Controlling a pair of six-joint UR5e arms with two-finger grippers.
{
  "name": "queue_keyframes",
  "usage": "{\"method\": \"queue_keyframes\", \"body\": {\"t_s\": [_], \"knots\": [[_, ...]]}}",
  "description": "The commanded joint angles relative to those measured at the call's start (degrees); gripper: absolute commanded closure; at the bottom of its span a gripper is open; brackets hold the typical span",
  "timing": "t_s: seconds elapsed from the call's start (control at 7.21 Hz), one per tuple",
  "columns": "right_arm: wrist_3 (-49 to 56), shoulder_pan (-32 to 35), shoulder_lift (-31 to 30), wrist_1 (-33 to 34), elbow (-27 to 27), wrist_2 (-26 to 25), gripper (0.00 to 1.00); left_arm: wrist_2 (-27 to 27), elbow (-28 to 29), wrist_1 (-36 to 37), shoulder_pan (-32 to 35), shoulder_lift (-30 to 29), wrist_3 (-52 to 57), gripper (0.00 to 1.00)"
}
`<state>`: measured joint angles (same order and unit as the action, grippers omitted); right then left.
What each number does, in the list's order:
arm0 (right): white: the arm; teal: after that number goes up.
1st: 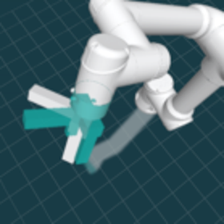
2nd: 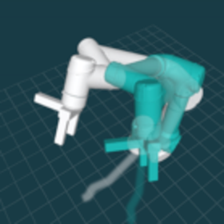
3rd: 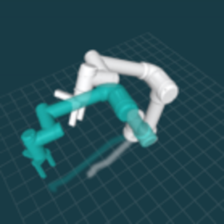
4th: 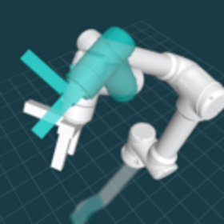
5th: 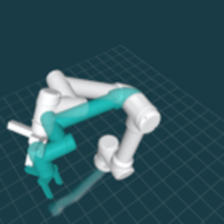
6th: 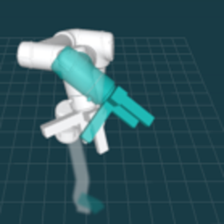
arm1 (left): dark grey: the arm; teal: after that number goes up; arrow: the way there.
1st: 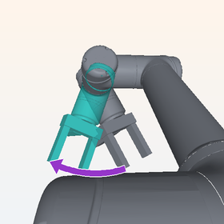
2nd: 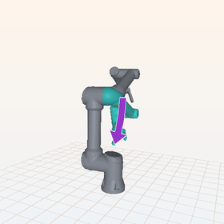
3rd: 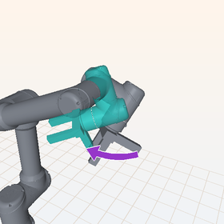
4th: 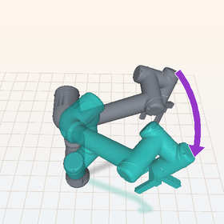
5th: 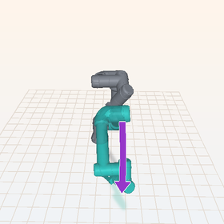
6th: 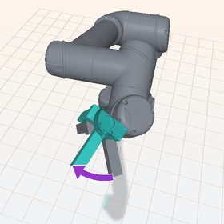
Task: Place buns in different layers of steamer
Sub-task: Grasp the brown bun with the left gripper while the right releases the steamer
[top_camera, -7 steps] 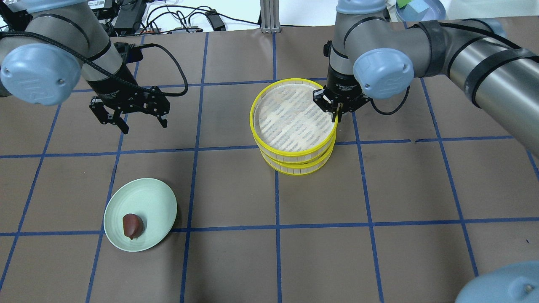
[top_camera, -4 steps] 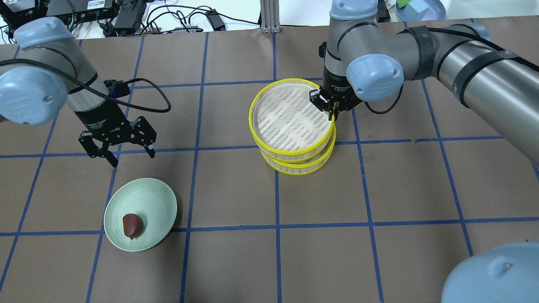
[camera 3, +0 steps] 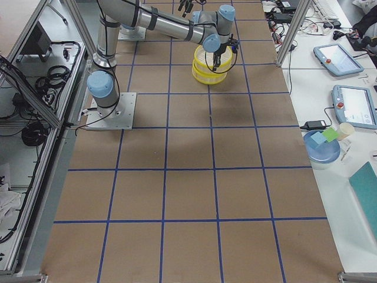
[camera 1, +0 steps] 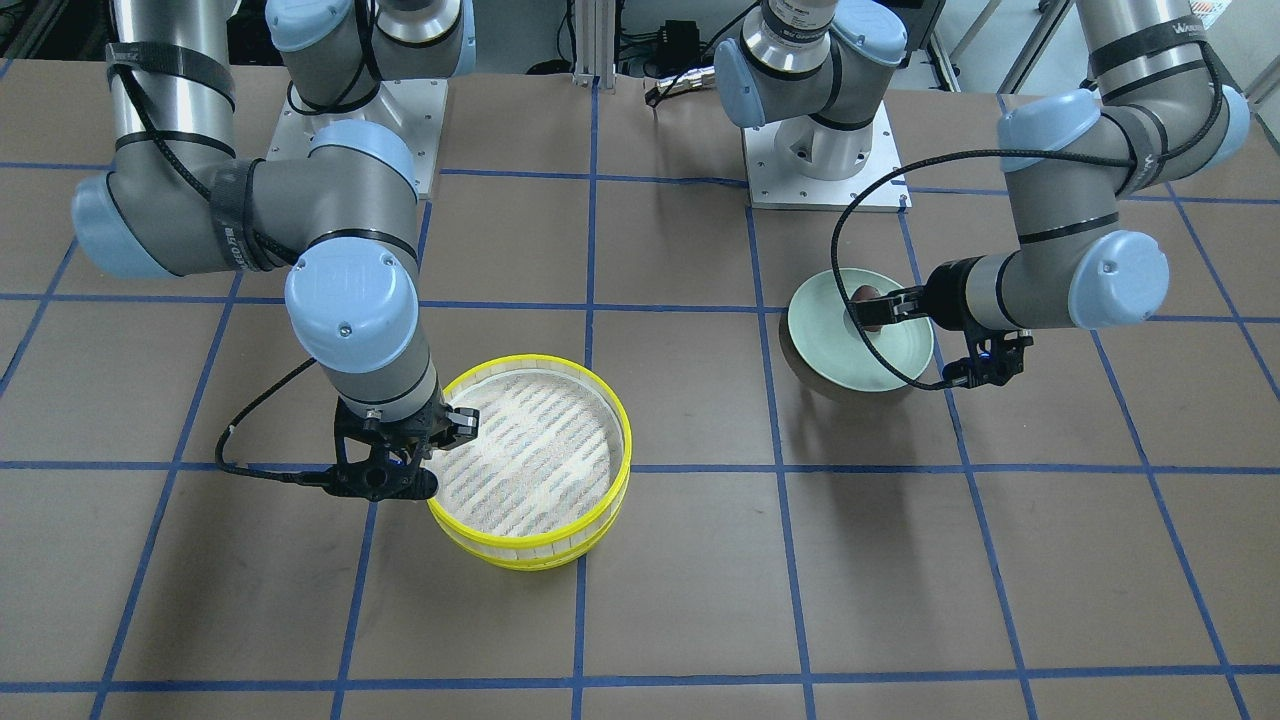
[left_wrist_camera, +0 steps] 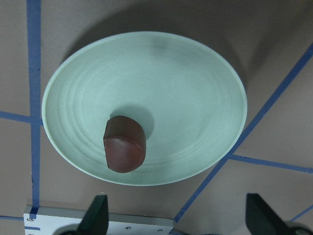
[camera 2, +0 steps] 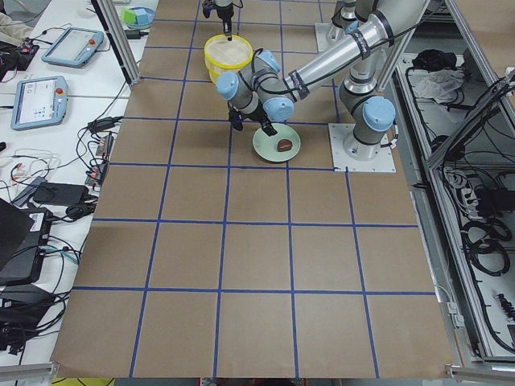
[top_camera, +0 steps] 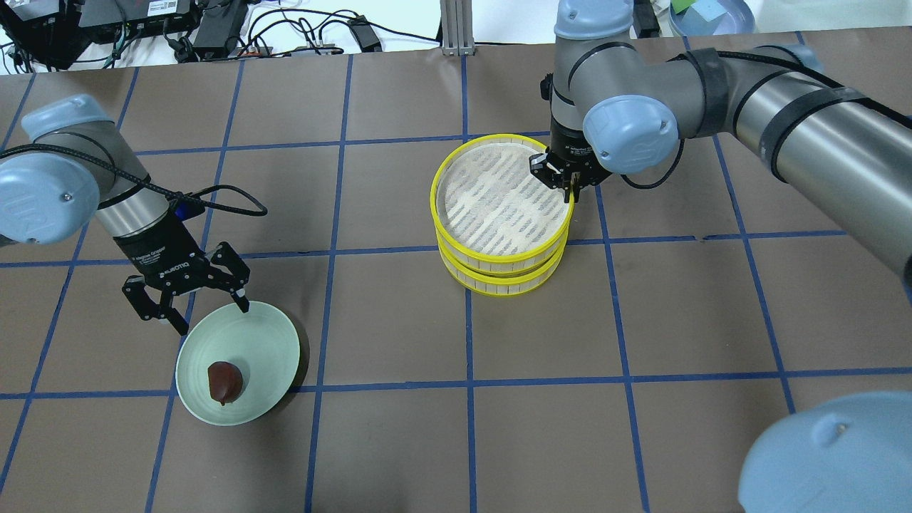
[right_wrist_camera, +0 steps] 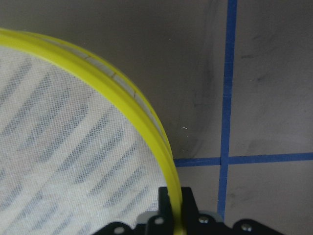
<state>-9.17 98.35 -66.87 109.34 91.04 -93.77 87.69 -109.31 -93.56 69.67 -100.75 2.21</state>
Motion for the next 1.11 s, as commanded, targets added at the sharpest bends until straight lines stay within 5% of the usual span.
{"method": "queue_keyframes", "body": {"t_s": [0.0, 0.55, 0.83, 0.97], "knots": [[0.12, 0.0, 0.69, 0.08, 0.28, 0.34, 1.0, 0.29, -0.46, 1.27, -0.42, -2.68, 0.07, 0.0], [0.03, 0.0, 0.78, -0.01, 0.54, 0.44, 1.0, 0.91, -4.4, 4.08, -3.3, -5.77, 0.16, 0.05], [0.12, 0.0, 0.34, 0.08, 0.46, 0.35, 0.01, 0.82, -6.0, 4.35, -3.67, -6.82, 0.16, 0.07], [0.03, -0.09, -0.18, -0.09, -0.15, 0.61, 0.0, 0.99, -6.18, 5.48, -3.67, -7.78, 0.16, 0.08]]}}
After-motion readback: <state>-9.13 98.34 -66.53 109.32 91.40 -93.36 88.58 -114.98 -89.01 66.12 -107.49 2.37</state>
